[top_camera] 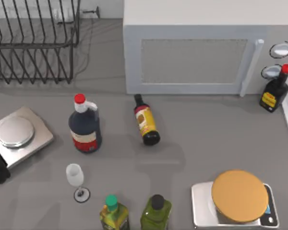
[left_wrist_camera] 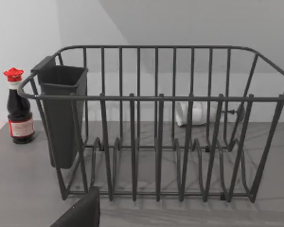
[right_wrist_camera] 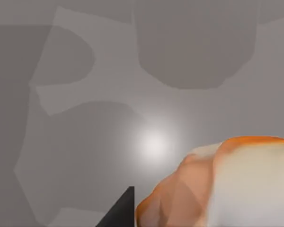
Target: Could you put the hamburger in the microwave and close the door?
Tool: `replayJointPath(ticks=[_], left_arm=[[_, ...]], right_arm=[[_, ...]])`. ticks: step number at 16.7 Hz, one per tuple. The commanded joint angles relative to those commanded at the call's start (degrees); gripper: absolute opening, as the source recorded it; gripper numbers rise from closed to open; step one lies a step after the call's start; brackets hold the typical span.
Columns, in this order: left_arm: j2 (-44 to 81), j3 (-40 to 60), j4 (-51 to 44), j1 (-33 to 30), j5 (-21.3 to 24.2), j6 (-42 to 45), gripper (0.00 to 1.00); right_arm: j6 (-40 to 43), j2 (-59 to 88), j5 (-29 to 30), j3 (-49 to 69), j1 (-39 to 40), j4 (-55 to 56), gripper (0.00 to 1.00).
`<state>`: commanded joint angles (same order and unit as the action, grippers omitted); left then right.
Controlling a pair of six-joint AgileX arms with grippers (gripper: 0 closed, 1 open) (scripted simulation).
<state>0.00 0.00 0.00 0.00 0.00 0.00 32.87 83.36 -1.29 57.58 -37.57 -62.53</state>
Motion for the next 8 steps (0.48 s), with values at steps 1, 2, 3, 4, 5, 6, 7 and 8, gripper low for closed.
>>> replayJointPath(ticks=[1,2,3,4,5,6,7,8], left_arm=[[0.0,0.0,0.0,0.0,0.0,0.0,1.0],[0.0,0.0,0.0,0.0,0.0,0.0,1.0],[0.0,0.0,0.0,0.0,0.0,0.0,1.0],[0.0,0.0,0.0,0.0,0.0,0.0,1.0],[0.0,0.0,0.0,0.0,0.0,0.0,1.0],[0.0,0.0,0.0,0.0,0.0,0.0,1.0],[0.0,0.0,0.0,0.0,0.0,0.0,1.0],[0.0,0.0,0.0,0.0,0.0,0.0,1.0]], right_arm=[[-0.02,-0.41,0.0,0.45,0.03,-0.59,0.0],[-0.03,-0.48,0.0,0.51,0.04,-0.67,0.0],[-0.03,-0.48,0.0,0.51,0.04,-0.67,0.0],[-0.03,-0.48,0.0,0.51,0.04,-0.67,0.0],[-0.13,-0.23,-0.02,0.34,0.07,-0.53,0.0],[-0.13,-0.23,-0.02,0.34,0.07,-0.53,0.0],[-0.22,-0.09,0.37,0.52,0.54,0.04,0.0],[-0.42,0.15,1.14,0.93,1.5,1.21,0.0]])
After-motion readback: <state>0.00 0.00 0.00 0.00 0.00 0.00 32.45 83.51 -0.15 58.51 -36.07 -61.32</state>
